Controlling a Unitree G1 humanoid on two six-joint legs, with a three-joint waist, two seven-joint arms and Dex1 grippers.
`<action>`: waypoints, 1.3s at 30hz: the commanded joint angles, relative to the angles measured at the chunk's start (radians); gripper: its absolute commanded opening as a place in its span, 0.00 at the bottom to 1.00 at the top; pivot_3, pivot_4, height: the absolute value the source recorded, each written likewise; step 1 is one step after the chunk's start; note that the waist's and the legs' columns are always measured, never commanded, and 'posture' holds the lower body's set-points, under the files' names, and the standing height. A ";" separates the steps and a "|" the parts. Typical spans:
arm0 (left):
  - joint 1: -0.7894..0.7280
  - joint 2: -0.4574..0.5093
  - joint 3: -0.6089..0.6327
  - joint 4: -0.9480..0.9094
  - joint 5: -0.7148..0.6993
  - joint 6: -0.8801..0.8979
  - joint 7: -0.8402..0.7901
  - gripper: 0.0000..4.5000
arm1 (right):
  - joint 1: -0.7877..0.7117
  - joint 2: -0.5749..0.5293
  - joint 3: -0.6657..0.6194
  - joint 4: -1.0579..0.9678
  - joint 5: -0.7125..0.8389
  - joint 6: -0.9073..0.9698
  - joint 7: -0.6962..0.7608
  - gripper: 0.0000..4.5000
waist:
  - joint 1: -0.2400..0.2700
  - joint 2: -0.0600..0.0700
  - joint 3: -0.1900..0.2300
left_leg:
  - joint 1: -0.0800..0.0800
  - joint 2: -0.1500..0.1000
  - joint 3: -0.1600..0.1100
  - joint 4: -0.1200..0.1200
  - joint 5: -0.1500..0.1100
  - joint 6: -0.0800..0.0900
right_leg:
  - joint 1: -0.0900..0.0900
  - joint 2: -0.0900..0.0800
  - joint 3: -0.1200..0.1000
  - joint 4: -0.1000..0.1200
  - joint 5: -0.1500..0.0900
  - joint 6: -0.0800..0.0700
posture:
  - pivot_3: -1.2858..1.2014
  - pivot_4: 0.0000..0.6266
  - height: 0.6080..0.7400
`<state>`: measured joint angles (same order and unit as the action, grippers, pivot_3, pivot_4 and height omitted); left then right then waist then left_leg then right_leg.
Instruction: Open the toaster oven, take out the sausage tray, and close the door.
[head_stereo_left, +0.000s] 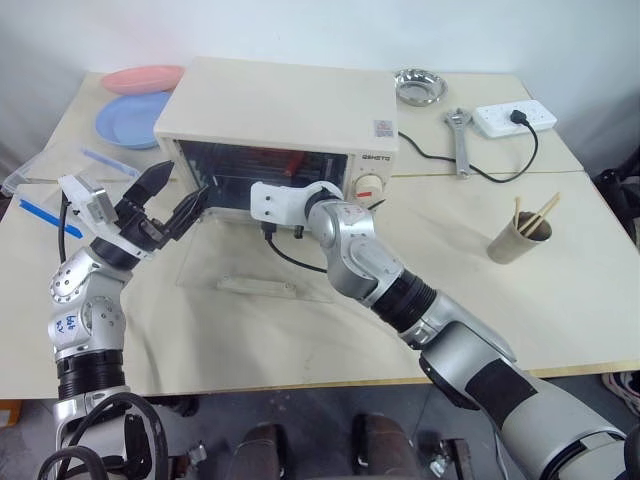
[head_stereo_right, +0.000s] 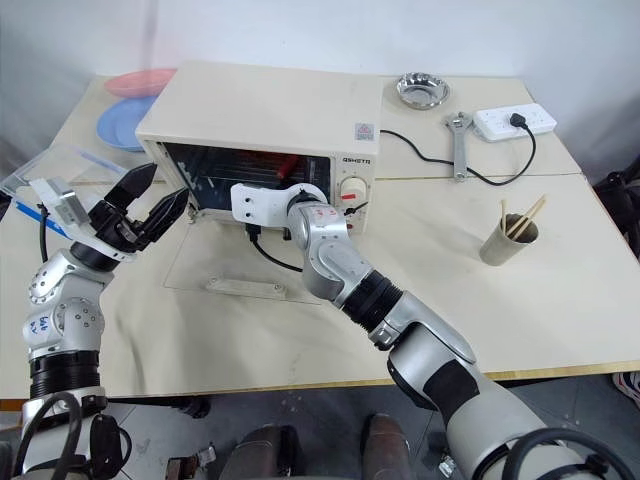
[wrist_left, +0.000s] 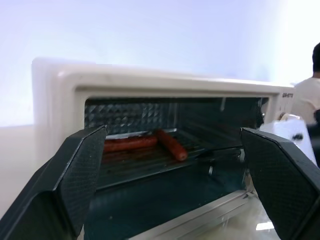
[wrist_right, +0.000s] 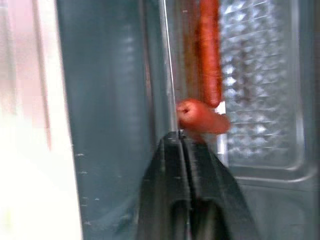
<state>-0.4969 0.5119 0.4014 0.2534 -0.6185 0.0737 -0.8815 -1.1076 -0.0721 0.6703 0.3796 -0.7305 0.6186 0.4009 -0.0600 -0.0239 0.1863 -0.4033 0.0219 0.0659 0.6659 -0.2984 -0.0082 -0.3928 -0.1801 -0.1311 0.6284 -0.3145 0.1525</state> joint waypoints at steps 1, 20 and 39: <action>-0.038 0.026 -0.003 0.015 0.012 -0.021 -0.020 1.00 | 0.003 0.002 -0.010 -0.034 -0.023 -0.009 -0.004 0.01 | 0.000 0.000 0.000 | 0.000 0.000 0.000 0.000 0.000 0.000 | 0.000 0.000 0.000 0.000 0.000 0.000 | 0.52 0.24 1.00; -0.163 0.032 -0.023 0.170 0.052 -0.067 -0.054 1.00 | 0.085 -0.010 -0.003 -0.117 -0.086 -0.037 0.036 0.01 | -0.001 0.000 0.000 | 0.000 0.000 0.000 0.000 0.000 0.000 | 0.000 0.000 0.000 0.000 0.000 0.000 | 0.52 0.24 1.00; -0.225 0.034 -0.037 0.274 0.086 -0.095 -0.074 1.00 | 0.205 -0.115 0.012 -0.337 -0.153 -0.155 0.087 0.01 | 0.004 0.000 0.000 | 0.000 0.000 0.000 0.001 0.000 0.000 | 0.000 0.000 0.000 0.000 0.000 0.000 | 0.52 0.24 1.00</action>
<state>-0.6938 0.5269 0.3525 0.5181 -0.5400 -0.0035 -0.9638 -0.9117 -0.1699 0.6718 0.1072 -0.8553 0.5009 0.4819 -0.0560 -0.0240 0.1862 -0.4033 0.0216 0.0660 0.6666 -0.2981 -0.0082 -0.3926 -0.1802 -0.1312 0.6288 -0.3145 0.1525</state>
